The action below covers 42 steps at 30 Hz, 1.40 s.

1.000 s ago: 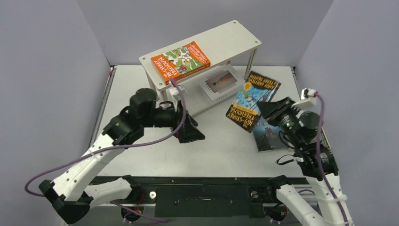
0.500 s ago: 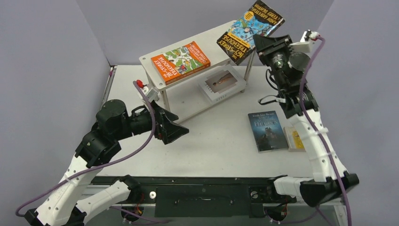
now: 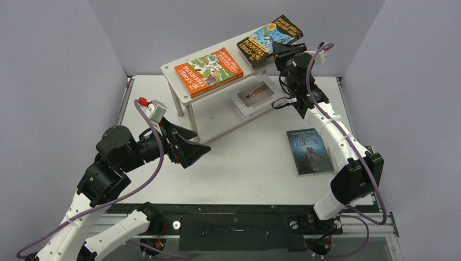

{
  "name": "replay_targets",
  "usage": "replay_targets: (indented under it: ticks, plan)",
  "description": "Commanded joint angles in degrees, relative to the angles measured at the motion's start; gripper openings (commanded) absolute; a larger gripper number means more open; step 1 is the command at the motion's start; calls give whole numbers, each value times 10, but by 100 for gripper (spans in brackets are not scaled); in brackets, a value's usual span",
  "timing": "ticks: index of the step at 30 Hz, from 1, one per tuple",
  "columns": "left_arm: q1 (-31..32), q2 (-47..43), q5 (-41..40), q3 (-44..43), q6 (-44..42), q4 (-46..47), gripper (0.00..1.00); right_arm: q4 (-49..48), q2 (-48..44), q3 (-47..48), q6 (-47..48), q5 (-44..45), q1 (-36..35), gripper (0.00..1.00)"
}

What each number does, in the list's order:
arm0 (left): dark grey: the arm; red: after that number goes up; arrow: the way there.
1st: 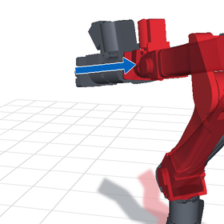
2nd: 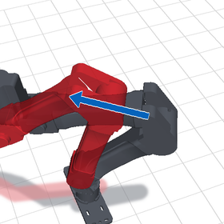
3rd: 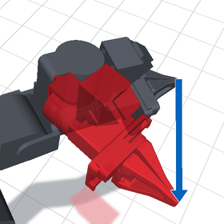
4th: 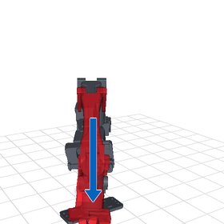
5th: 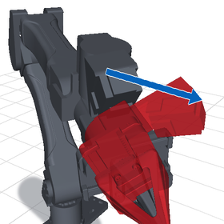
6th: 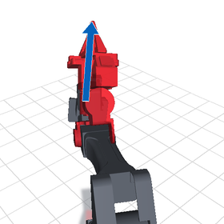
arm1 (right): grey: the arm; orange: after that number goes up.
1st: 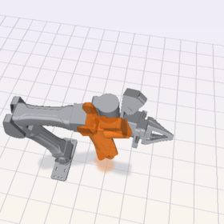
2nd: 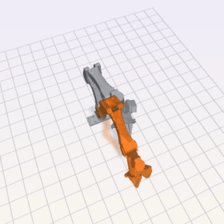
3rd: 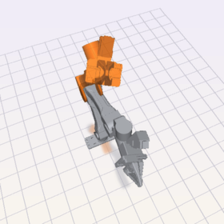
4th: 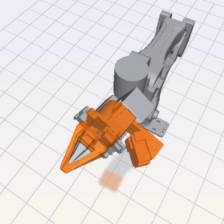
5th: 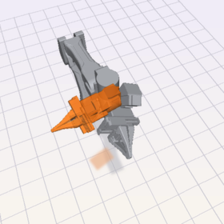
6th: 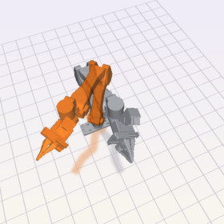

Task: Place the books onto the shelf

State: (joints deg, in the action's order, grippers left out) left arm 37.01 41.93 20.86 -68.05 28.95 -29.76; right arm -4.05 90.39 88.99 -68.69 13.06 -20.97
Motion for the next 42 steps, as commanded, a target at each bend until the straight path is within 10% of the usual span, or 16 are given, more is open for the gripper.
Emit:
replay_targets:
  ticks: [1,12,21,42]
  plan:
    - [-3,-1,-17,1,2,11,96,-78,-21,19,-37,49,-6,0]
    - [-3,12,-10,-4,-3,17,96,-15,14,41,-57,20,5,1]
    - [-3,11,-12,-3,-3,18,96,47,27,84,-55,-28,12,61]
    - [-3,22,-2,17,6,50,96,94,-36,13,-63,-83,34,67]
